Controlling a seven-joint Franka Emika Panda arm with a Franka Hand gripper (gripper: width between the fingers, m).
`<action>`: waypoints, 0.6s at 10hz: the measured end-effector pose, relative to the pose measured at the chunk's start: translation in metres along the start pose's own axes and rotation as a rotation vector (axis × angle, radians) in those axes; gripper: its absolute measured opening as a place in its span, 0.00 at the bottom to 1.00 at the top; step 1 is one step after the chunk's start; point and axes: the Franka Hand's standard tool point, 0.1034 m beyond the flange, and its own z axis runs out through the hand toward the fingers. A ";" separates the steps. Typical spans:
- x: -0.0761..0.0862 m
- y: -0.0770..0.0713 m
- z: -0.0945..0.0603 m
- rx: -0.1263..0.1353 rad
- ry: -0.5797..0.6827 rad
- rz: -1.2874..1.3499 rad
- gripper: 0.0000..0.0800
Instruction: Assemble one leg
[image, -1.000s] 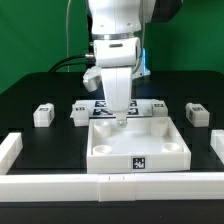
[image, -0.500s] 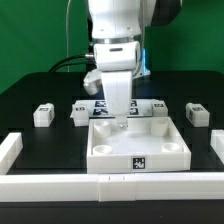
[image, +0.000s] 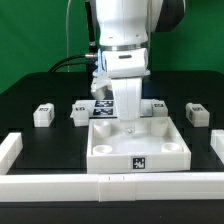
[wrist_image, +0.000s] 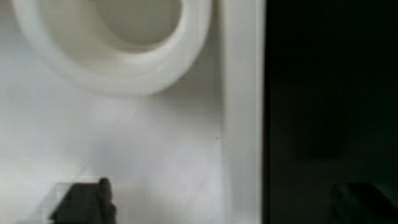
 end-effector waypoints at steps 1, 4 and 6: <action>0.000 0.000 0.000 0.000 0.000 0.000 0.52; -0.001 0.000 0.000 0.001 0.000 0.002 0.11; -0.001 0.000 0.000 0.001 -0.001 0.004 0.07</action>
Offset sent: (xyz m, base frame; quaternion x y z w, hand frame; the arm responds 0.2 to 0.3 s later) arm 0.0000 0.0000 0.0000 0.0000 0.0000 0.0000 1.0000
